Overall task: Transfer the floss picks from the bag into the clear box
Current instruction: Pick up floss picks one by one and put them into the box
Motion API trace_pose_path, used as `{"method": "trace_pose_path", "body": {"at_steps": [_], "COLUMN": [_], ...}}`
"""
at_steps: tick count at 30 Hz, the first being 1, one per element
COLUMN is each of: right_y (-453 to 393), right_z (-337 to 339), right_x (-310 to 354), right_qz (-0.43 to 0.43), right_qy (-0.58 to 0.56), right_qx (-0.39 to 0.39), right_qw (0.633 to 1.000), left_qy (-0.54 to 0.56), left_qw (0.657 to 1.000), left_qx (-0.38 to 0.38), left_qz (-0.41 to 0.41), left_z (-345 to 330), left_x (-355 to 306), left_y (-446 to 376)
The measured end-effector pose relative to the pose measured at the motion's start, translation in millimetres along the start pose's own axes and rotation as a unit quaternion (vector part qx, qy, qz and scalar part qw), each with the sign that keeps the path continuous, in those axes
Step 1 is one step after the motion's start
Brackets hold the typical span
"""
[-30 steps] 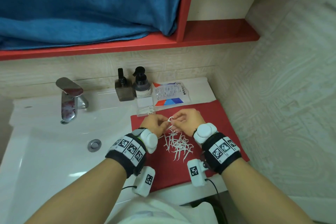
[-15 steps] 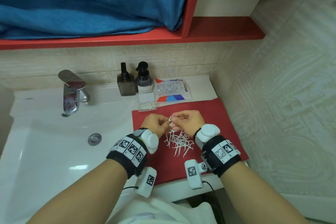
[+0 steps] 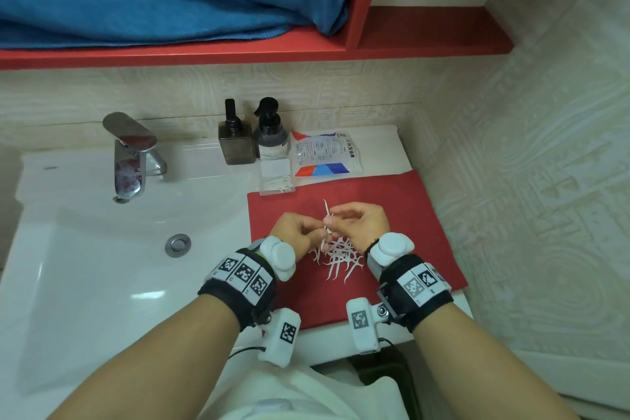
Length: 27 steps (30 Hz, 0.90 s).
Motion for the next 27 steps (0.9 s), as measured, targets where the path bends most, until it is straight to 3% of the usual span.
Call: {"method": "trace_pose_path", "body": {"at_steps": [7,13,17,21,27], "right_y": [6.2,2.8,0.6,-4.4,-5.0], "right_z": [15.0,17.0,12.0,10.6,-4.8], "right_x": [15.4,25.7,34.5,39.0,36.4], "right_qz": [0.029,0.061,0.088,0.059,0.064], "right_qy": [0.002,0.016,0.117,0.219,0.43], "right_qx": [-0.025,-0.033,-0.028,-0.02,0.042], "right_qw": [0.999,0.997,0.989,0.974,0.899], "left_qy": [-0.019,0.048,0.082,0.117,0.142], "left_qw": [0.999,0.998,0.995,0.985,0.972], "left_qx": [0.008,-0.011,-0.054,-0.131,-0.186], "left_qz": [-0.041,-0.03,-0.004,0.005,0.001], "left_z": [-4.2,-2.5,9.5,31.4,47.2], "left_x": [-25.0,-37.2,-34.7,-30.0,-30.6], "left_y": [-9.0,-5.4,-3.2,-0.2,6.7]}}
Point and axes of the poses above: each hand's wrist, its own y-axis away from the middle knuckle, its own z-axis out of the back of the hand, x = y × z, the point moved 4 cm from there along -y, towards the middle knuckle, and after that the axes turned 5 degrees about x, right-handed, at the moved point
